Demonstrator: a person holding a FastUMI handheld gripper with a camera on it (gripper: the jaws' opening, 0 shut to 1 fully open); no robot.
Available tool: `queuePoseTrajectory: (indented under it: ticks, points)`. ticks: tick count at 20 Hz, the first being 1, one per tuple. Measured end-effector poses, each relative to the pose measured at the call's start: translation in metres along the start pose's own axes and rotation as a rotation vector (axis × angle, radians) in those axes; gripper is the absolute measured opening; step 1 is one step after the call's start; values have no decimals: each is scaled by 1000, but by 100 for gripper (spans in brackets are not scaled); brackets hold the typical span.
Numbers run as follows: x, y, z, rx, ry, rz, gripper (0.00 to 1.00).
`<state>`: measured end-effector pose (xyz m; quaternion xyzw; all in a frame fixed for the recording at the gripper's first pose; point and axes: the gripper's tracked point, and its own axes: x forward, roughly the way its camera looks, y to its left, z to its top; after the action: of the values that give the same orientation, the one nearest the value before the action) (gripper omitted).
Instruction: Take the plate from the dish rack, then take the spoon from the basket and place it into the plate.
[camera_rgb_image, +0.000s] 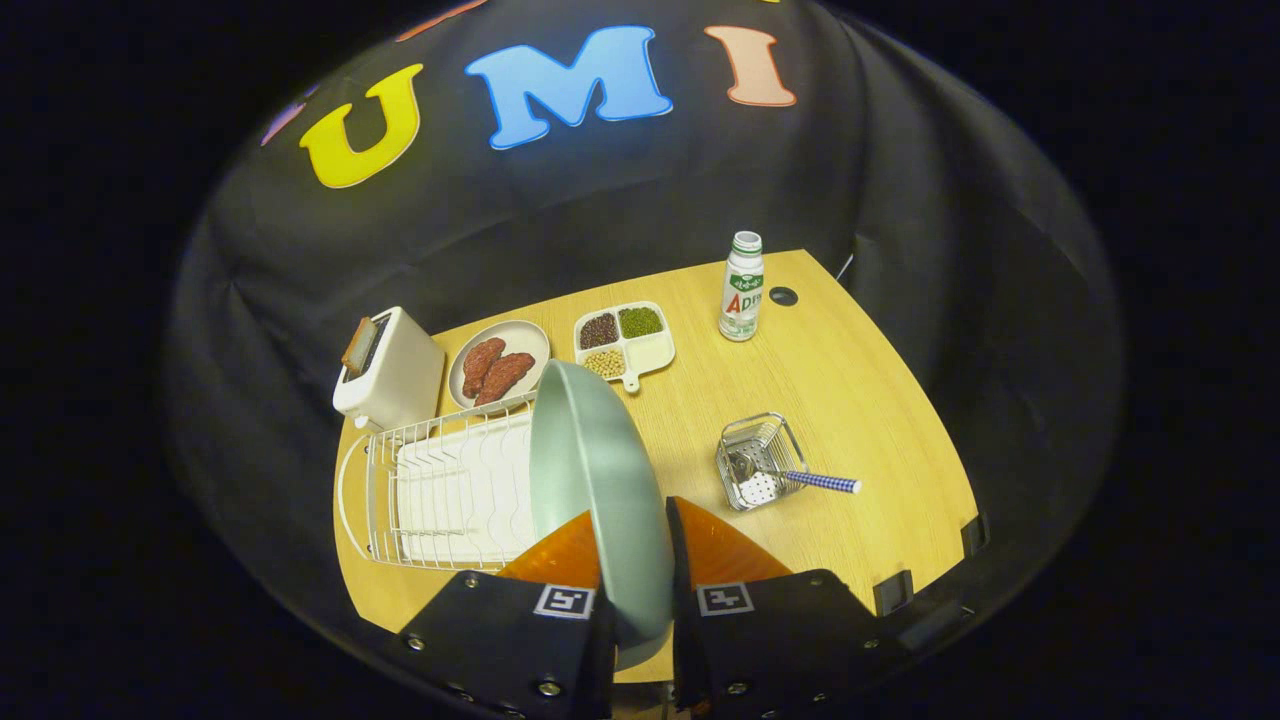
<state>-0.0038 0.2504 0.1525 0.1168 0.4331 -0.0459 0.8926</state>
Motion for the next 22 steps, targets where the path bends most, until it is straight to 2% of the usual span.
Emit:
queuePoseTrajectory:
  ticks: [3,7,12,16,22]
  points:
    - [-6,-22,-14,1,23,25,23]
    - [-11,-33,-38,30,68,151,23]
    - [1,-56,-78,61,151,202,23]
    - [12,-59,-116,111,240,296,23]
    - [45,-66,-166,155,330,345,23]
